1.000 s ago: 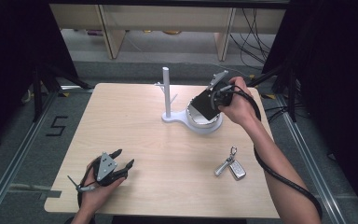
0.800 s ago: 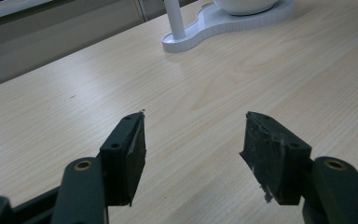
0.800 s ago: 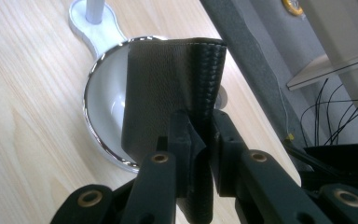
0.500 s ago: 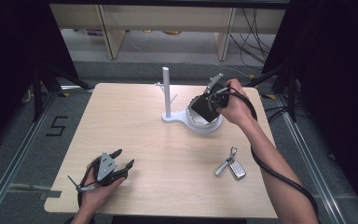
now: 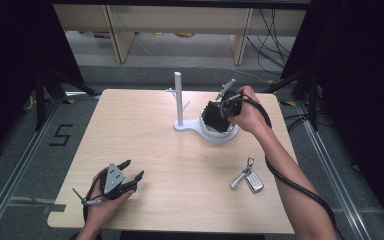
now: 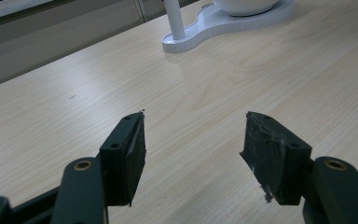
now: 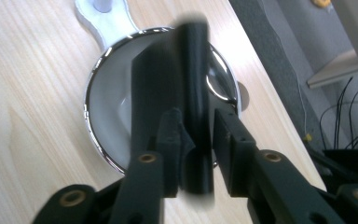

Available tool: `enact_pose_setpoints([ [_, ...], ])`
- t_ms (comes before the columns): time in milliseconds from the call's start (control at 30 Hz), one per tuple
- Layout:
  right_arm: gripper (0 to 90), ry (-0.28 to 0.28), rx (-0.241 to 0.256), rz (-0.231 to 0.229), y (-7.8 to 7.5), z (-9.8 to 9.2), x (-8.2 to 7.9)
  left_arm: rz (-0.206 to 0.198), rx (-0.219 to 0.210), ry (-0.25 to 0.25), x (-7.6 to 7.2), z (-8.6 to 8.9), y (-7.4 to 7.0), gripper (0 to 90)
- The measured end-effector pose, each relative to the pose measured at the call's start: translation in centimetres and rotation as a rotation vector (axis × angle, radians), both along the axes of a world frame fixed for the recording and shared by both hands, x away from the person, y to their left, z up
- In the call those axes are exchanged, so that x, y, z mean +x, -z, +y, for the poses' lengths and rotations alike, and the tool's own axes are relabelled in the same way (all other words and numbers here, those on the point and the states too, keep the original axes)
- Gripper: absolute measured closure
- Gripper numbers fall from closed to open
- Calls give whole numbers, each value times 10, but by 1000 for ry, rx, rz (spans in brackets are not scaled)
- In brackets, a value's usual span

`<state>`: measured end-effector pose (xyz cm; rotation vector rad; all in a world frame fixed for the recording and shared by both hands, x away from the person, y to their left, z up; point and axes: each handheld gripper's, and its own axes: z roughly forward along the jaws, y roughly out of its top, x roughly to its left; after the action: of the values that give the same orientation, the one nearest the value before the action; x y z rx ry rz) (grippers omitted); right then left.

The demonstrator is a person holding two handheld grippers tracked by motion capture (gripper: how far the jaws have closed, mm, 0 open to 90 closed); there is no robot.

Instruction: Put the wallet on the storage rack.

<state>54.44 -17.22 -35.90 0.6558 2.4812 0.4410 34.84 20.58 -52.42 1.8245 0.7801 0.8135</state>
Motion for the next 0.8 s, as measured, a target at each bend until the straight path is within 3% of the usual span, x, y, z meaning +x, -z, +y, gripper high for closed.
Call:
enact_pose_setpoints([
  [267,559,84,116,-28,-12,-14,-5,3,10,-3,-1,0,0,383],
  [333,543,121,155,-6,-15,-22,-9,5,8,-4,-1,0,0,383],
  [467,521,140,227,13,-18,-41,-13,2,2,2,0,0,0,383],
  [500,511,195,251,25,-17,-45,-18,5,9,-4,0,0,0,383],
  [600,498,242,290,58,-14,-55,-22,9,19,-4,0,0,-1,384],
  [633,506,287,297,92,-8,-67,-27,7,15,3,1,-1,0,384],
  [667,512,297,304,109,-5,-71,-29,7,15,3,1,-1,0,384],
  [800,598,444,388,225,10,-86,-41,11,8,-5,2,0,0,384],
])
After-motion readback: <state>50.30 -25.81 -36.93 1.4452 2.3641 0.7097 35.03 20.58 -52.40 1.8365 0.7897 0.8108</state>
